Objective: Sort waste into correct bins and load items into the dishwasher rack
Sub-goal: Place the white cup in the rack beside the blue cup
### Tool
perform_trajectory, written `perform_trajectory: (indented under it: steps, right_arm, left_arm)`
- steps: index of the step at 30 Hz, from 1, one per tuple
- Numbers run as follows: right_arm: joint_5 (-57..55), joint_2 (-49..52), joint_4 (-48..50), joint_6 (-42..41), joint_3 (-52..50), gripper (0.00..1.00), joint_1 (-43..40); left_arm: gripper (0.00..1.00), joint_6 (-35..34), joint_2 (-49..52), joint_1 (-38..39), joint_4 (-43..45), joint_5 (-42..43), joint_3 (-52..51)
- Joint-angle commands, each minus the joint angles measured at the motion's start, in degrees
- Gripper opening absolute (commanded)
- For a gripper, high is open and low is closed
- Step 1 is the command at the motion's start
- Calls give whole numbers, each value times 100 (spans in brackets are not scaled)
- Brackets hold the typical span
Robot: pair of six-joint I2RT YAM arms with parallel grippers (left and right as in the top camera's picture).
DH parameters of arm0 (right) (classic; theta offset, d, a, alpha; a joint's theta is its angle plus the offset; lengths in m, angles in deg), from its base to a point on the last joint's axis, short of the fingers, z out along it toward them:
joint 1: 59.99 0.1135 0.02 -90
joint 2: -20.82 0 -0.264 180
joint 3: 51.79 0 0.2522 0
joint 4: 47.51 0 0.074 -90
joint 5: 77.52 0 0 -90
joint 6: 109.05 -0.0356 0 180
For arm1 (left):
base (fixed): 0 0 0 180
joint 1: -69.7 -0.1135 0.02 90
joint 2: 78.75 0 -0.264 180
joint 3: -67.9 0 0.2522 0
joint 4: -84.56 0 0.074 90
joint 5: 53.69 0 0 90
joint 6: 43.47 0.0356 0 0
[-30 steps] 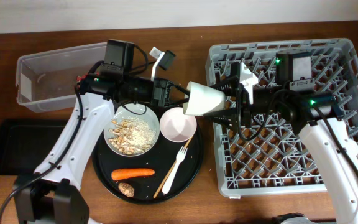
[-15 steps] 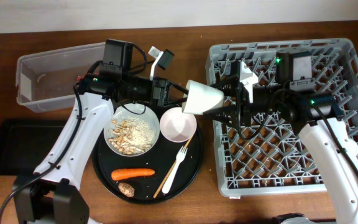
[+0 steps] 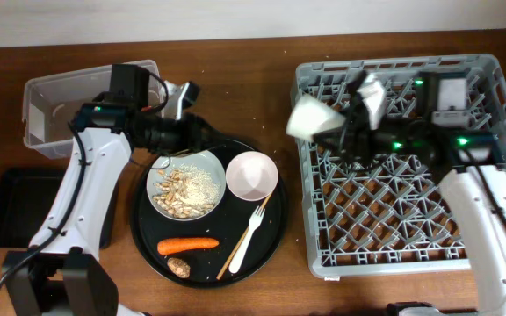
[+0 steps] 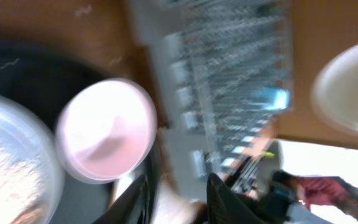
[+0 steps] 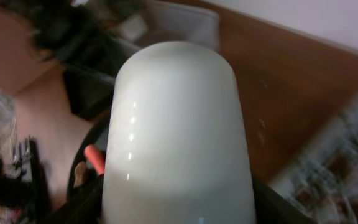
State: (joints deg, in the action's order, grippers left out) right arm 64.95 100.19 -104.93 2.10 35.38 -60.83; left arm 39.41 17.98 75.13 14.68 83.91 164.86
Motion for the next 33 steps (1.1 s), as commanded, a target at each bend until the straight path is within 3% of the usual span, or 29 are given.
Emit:
perform_trajectory:
  steps: [1,8,10,13,25,26,27,28,33]
  right_arm:
    - [-651,-33,-452,-695,55,41,-922]
    - [-3246,-33,-1543,-2015,192,40,-3040]
    - [-4419,-31,-1744,-2472,192,41,-3274]
    - [-5226,2,-1860,-2485,192,40,-3303]
    - [-5053,636,-2166,-2463,188,41,-3294]
    - [-5051,640,-2177,-2463,186,43,-3294]
    - [-5003,640,-2186,-2463,186,69,-3294]
    - [-4940,640,-2188,-2465,186,83,-3294]
    - [-4920,640,-2192,-2465,186,86,-3294]
  left_arm:
    - [30,94,-96,-31,-358,-1392,33]
    - [31,96,-96,-24,-442,-1491,33]
    - [31,94,-96,-24,-459,-1488,33]
    - [31,94,-96,-24,-468,-1486,33]
    - [31,94,-96,-20,-487,-1488,33]
    - [31,94,-96,-20,-487,-1488,33]
    - [31,94,-96,-20,-487,-1488,33]
    - [31,94,-96,-20,-487,-1488,33]
    - [31,94,-96,-20,-487,-1488,33]
